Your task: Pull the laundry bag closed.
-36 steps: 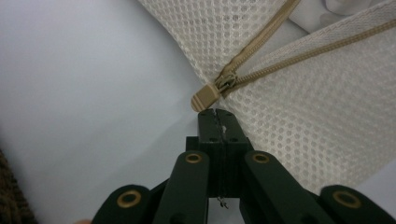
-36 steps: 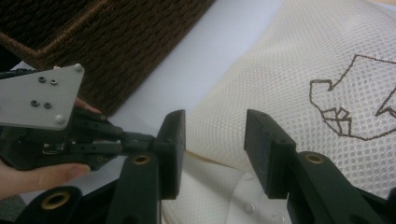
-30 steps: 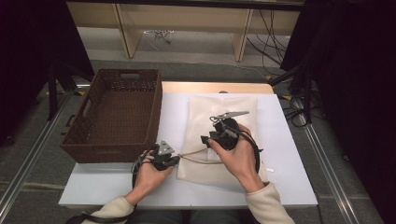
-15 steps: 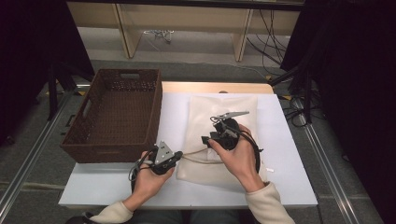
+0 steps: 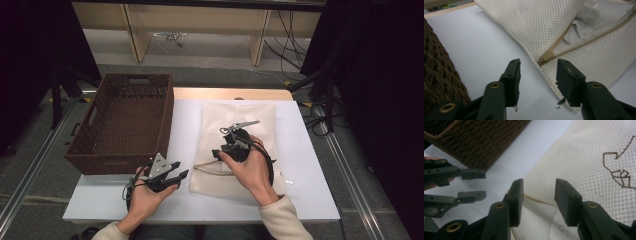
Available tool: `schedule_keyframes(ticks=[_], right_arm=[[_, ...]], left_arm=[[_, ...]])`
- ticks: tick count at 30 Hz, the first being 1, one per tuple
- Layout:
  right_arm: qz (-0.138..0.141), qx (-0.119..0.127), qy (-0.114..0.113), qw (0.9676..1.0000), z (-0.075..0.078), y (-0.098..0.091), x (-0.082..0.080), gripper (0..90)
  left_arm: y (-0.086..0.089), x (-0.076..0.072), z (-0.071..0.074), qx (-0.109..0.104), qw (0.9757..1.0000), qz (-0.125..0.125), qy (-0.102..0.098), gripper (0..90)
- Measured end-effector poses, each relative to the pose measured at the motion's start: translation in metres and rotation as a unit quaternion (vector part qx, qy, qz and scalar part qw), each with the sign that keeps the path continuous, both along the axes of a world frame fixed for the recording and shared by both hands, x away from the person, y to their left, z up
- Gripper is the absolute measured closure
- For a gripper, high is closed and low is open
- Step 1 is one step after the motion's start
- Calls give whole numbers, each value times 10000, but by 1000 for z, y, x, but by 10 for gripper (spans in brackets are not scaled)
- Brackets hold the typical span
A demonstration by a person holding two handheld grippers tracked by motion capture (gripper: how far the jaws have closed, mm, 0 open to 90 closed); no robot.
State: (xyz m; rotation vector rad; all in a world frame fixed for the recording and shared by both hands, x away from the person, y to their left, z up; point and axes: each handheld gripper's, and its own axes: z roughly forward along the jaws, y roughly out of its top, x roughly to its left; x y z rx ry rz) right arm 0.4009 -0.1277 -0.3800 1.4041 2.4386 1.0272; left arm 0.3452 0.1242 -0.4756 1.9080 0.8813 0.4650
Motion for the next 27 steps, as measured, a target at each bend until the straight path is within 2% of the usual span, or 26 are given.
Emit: schedule_keyframes(ticks=[1,2,5,6,7,8,9,11,12,14,17,19,20,21,23,24,26,27], right_arm=[[69,-65,-22,10000,0,0,1,597],[79,-28,-20,10000,-2,1,1,597],[49,-75,92,9999,-6,5,2,597],[113,-114,18,9999,-7,6,3,598],[82,-126,69,9999,-8,8,3,600],[150,-157,53,9997,-9,9,4,602],[90,-143,126,9998,-10,12,3,604],[229,-183,101,9995,-11,15,5,612],[166,-145,195,9996,-12,18,5,614],[189,-164,238,9994,-14,22,6,618],[227,-163,367,9989,-16,26,7,631],[210,-162,443,9987,-19,29,8,643],[193,-161,505,9984,-19,30,8,647],[207,-142,545,9982,-20,31,9,653],[186,-161,604,9979,-21,35,10,670],[163,-147,654,9976,-22,36,10,677],[220,-184,674,9973,-24,38,12,690],[142,-248,748,9968,-26,40,13,698]], left_arm=[[0,-1,-1,6,10000,-8,59,479],[0,-3,-1,-42,9999,-32,158,445],[-1,-5,-1,49,9998,-110,154,373],[-1,-5,-1,104,9997,-175,107,358],[-3,-7,-1,-29,9995,-203,223,347],[-4,-8,-1,28,9995,-204,244,329],[-4,-8,-1,76,9995,-233,206,317],[-3,-7,-1,114,9995,-239,173,301],[-3,-7,-1,128,9994,-264,158,296],[-3,-7,-1,145,9994,-277,169,290],[-4,-8,-1,61,9994,-299,145,285],[-4,-7,-1,127,9992,-325,173,283],[-4,-8,-1,82,9992,-292,246,283],[-4,-7,-1,164,9992,-316,183,283],[-5,-7,-2,103,9991,-312,252,285],[-6,-8,-2,-14,9991,-240,335,286],[-6,-7,-2,-44,9991,-307,297,288],[-4,-6,-1,125,9989,-361,276,291]])
